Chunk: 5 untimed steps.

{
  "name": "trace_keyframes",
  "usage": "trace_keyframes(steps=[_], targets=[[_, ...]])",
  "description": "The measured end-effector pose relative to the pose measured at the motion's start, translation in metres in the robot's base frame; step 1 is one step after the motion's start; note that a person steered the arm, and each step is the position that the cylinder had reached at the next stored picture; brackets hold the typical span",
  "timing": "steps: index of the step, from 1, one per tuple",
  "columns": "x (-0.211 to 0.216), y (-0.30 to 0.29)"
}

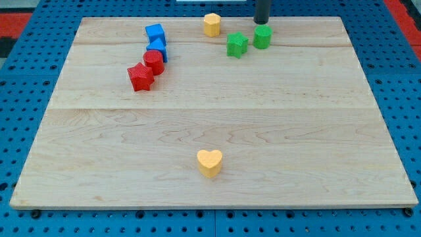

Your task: Push the green circle into the yellow heart

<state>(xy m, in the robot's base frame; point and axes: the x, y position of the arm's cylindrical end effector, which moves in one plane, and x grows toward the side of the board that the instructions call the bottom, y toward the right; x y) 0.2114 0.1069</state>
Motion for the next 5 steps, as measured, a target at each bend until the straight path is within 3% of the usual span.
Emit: trace_keyframes(steps=[3, 5], targets=[[0.078, -0.001], [0.152, -0.006]])
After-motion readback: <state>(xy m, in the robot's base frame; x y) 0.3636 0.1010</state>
